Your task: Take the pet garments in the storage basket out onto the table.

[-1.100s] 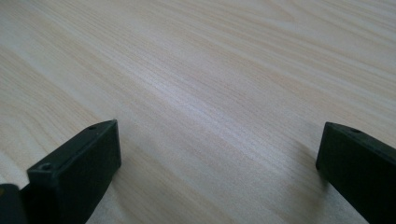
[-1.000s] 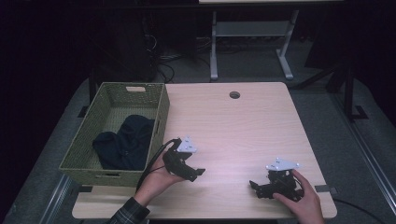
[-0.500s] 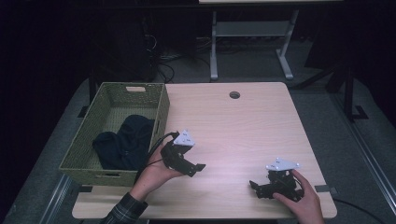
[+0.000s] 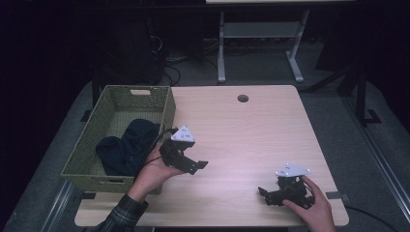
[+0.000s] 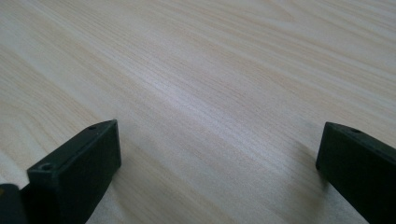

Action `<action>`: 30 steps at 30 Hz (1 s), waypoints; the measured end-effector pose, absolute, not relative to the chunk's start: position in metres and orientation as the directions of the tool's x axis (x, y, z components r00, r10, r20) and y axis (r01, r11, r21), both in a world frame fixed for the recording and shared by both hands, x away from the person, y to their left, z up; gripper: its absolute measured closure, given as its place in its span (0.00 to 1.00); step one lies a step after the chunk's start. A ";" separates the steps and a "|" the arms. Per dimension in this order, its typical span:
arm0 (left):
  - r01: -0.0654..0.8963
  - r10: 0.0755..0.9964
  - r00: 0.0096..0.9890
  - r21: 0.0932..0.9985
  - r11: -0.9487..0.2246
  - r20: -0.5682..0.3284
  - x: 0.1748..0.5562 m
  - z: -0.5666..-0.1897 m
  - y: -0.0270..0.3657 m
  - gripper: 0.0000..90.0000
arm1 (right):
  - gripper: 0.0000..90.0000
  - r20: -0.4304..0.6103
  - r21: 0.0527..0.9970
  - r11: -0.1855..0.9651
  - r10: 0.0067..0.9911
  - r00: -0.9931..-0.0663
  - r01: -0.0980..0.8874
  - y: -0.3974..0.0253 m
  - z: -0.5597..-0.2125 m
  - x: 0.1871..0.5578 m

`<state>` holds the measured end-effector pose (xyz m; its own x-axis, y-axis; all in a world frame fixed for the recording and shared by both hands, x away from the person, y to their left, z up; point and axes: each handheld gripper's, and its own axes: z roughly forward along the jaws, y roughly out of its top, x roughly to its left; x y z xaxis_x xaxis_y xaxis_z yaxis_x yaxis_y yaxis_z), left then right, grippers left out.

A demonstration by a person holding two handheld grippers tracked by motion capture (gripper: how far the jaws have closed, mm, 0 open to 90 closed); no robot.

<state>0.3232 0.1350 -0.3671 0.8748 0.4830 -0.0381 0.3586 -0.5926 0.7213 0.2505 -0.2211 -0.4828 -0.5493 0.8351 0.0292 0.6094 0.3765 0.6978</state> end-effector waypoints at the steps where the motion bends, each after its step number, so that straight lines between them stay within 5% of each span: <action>1: 0.354 0.481 0.876 0.723 -0.594 -0.034 0.324 -0.365 0.136 0.15 | 0.00 0.029 0.698 0.376 0.835 -0.549 0.610 -0.221 -0.483 0.250; 30: 0.360 0.541 0.841 0.761 -0.540 -0.014 0.337 -0.337 0.180 0.16 | 0.00 0.029 0.698 0.374 0.838 -0.545 0.611 -0.221 -0.483 0.250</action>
<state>0.3366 0.1803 -0.3367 0.8410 0.5408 -0.0143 0.3601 -0.5399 0.7608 0.2498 -0.2209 -0.4828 -0.5450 0.8379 0.0287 0.6112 0.3736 0.6978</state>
